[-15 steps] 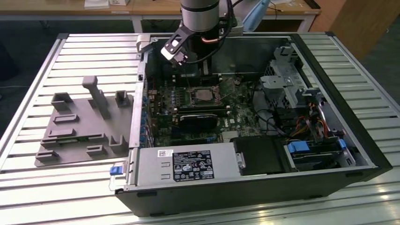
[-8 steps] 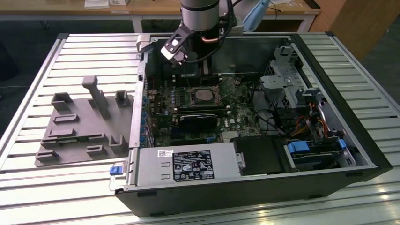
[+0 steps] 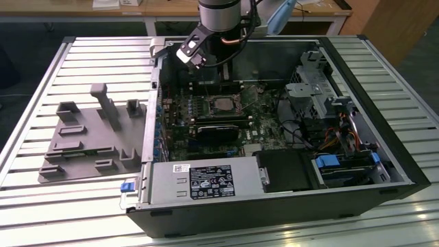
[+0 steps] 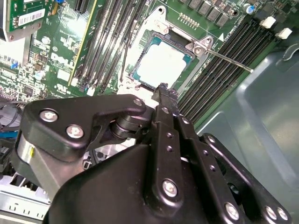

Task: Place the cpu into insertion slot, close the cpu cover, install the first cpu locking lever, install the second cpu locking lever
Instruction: 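Close the cpu cover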

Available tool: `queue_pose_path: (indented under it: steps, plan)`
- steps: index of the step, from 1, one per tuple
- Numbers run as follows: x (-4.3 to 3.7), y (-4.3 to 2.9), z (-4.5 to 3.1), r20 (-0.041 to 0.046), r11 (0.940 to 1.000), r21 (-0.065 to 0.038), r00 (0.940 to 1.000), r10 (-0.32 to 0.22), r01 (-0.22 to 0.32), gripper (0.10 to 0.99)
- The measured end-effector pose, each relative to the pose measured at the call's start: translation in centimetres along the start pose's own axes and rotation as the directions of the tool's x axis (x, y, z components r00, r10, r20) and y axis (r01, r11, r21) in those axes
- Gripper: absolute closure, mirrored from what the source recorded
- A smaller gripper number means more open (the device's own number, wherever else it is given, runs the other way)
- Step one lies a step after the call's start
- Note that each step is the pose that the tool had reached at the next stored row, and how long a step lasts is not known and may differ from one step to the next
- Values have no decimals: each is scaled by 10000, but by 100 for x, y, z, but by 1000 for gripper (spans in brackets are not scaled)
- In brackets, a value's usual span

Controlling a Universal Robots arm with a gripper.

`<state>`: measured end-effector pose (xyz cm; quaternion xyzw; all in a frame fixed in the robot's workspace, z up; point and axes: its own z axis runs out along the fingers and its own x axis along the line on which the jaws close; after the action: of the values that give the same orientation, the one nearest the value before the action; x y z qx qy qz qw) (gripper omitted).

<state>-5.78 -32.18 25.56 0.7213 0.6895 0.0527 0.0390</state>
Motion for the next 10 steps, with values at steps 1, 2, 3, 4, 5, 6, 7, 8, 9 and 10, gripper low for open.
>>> queue_pose_path:
  steps: [1, 2, 3, 4, 5, 6, 7, 8, 9, 10]
  plan:
    - [0, 0, -2, 2, 10000, 1, 10000, 0, 0, 984]
    - [0, 3, -1, 1, 10000, 1, 10000, -2, 2, 984]
    - [1, 14, 0, 2, 10000, 2, 10000, -1, 1, 984]
    - [1, 28, 2, 2, 10000, 3, 10000, -1, 1, 984]
    - [2, 45, 4, 2, 10000, 3, 10000, -1, 1, 984]
    - [3, 64, 7, 1, 10000, 6, 10000, -1, 1, 984]
    - [4, 81, 9, 1, 10000, 8, 10000, 0, 0, 984]
    - [4, 98, 11, 2, 10000, 10, 10000, 0, 0, 984]
    - [5, 117, 14, 2, 10000, 13, 10000, 1, -1, 984]
    - [6, 138, 16, 2, 10000, 16, 10000, 0, 0, 984]
